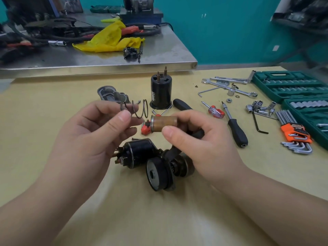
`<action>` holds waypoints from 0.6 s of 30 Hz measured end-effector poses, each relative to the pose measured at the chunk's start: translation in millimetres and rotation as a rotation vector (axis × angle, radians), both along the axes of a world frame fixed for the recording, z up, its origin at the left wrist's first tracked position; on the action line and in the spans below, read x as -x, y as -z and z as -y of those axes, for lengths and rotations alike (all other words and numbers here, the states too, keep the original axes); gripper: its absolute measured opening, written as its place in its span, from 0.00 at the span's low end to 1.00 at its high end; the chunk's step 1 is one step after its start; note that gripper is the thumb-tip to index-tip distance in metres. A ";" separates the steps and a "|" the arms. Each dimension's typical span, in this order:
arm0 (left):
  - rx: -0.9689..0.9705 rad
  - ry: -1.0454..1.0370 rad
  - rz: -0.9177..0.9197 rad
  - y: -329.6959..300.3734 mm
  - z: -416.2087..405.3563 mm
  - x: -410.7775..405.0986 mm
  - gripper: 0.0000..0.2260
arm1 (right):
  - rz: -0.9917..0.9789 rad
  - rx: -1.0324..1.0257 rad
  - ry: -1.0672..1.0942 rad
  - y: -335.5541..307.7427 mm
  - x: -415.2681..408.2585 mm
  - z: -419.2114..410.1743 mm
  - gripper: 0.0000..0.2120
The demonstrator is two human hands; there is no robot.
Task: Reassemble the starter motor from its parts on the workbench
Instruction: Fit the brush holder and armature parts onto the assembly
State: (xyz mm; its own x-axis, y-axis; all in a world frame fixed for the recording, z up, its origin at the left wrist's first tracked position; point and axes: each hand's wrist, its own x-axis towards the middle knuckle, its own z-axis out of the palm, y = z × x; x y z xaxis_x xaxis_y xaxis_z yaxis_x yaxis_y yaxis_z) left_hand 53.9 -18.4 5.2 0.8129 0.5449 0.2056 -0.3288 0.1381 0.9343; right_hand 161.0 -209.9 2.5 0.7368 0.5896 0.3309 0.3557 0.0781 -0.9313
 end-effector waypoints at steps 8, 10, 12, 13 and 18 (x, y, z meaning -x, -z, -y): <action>0.075 0.063 0.015 -1.1 0.6 0.1 0.27 | -0.121 -0.180 -0.045 2.0 -6.0 -1.7 0.04; 0.073 0.078 0.005 -1.7 2.6 1.3 0.27 | -0.313 -0.269 -0.090 2.7 -9.5 -3.7 0.03; 0.075 0.091 -0.003 -1.7 4.4 2.5 0.28 | -0.478 -0.336 -0.102 3.4 -14.3 -4.7 0.13; 0.078 0.097 -0.007 -2.0 5.3 3.0 0.28 | -0.539 -0.369 -0.098 3.3 -16.4 -5.0 0.17; 0.083 0.111 -0.016 -2.9 7.8 3.6 0.29 | -0.651 -0.383 -0.071 2.2 -23.3 -3.1 0.07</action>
State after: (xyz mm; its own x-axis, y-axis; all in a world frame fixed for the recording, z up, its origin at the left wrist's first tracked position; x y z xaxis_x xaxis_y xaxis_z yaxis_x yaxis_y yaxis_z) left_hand 50.4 -26.2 8.1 0.8721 0.4659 0.1499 -0.2920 0.2494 0.9233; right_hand 184.3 -206.8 0.4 0.8177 0.5746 0.0331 -0.2749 0.4404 -0.8547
